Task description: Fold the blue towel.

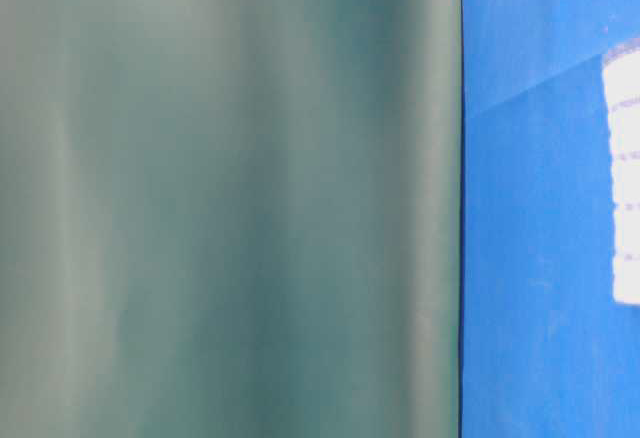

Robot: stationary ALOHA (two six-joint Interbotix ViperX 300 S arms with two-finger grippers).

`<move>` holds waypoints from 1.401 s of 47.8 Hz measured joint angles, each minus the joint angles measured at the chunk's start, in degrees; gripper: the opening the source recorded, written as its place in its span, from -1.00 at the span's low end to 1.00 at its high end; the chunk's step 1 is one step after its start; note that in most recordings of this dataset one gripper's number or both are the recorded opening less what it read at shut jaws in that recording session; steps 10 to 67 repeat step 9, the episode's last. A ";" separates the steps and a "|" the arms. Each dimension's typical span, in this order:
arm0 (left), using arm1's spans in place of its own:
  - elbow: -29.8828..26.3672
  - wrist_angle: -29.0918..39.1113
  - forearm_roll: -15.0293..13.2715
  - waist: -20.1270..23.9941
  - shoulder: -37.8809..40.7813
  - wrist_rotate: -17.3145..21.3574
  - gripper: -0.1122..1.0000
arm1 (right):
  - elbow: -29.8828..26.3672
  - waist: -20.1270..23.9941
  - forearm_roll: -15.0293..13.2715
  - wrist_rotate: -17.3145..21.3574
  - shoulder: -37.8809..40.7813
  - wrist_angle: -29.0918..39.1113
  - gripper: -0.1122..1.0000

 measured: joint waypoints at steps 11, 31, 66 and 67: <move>0.00 0.62 0.00 -0.09 -0.44 0.09 0.45 | 0.00 0.00 -0.09 0.00 0.00 0.09 0.82; 0.00 0.62 0.00 -0.09 -0.44 0.09 0.45 | 0.00 0.00 -0.09 0.00 0.00 0.09 0.82; 0.00 0.62 0.00 -0.09 -0.44 0.09 0.45 | 0.00 0.00 -0.09 0.00 0.00 0.09 0.82; 0.00 0.62 0.00 -0.09 -0.44 0.09 0.45 | 0.00 0.00 -0.09 0.00 0.00 0.09 0.82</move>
